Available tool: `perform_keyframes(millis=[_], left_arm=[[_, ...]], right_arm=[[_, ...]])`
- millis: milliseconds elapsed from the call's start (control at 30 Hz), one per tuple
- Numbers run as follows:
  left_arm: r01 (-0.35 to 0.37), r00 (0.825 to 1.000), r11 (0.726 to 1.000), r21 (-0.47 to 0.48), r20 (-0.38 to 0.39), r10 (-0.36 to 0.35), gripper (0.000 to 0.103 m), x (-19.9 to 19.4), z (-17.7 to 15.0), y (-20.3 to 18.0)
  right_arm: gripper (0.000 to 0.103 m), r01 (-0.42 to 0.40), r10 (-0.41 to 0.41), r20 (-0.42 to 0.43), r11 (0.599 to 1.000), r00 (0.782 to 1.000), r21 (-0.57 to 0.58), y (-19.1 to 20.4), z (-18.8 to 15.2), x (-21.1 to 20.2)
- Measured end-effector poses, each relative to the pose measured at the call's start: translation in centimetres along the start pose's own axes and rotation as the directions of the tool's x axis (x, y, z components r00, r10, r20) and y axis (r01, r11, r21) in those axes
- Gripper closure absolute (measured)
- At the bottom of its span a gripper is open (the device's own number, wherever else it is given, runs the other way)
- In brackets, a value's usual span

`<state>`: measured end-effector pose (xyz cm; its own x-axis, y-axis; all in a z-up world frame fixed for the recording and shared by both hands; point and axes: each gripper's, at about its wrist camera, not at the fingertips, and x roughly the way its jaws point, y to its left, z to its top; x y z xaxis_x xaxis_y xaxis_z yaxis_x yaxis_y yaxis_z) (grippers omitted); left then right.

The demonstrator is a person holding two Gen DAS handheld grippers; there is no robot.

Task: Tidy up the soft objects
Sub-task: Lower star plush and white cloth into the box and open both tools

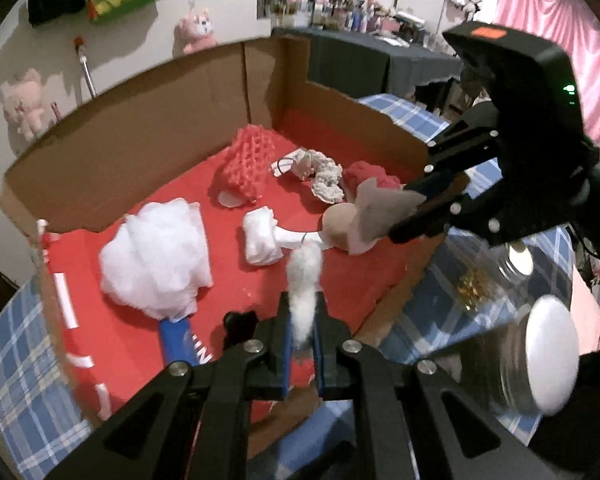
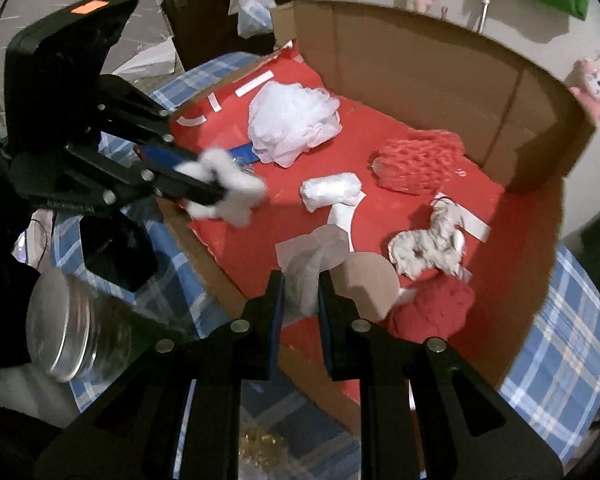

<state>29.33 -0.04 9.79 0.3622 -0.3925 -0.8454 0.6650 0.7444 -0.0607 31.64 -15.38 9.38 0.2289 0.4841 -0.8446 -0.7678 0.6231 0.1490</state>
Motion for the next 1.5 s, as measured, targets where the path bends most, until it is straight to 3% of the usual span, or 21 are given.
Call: perform_keyframes(millis=[233,467,567,667,1500], left_arm=[[0.021,0.997,1.0,-0.006,-0.068,-0.022,0.093,2.3,1.1,-0.1],[0.009,0.994,1.0,-0.003,-0.107,-0.01,0.093,3.3,1.4,0.1],[0.004,0.993,1.0,-0.009,-0.119,-0.005,0.084,3.7,1.4,0.4],[-0.006,0.992,1.0,-0.011,-0.123,0.005,0.073,3.9,1.3,0.6],[-0.007,0.992,0.999,-0.034,-0.127,0.002,0.061,5.0,1.2,1.6]], right_arm=[[0.087,-0.059,0.059,-0.092,0.998,0.994,0.003,-0.6,1.3,2.2],[0.087,-0.033,0.027,-0.166,0.999,0.986,-0.033,-0.4,1.5,4.2],[0.087,-0.017,0.008,-0.184,0.999,0.983,-0.047,-0.4,1.8,4.9],[0.087,0.002,-0.013,-0.186,0.998,0.982,-0.061,-0.3,1.9,5.2],[0.083,0.117,-0.141,-0.147,0.98,0.979,-0.161,0.3,2.3,6.2]])
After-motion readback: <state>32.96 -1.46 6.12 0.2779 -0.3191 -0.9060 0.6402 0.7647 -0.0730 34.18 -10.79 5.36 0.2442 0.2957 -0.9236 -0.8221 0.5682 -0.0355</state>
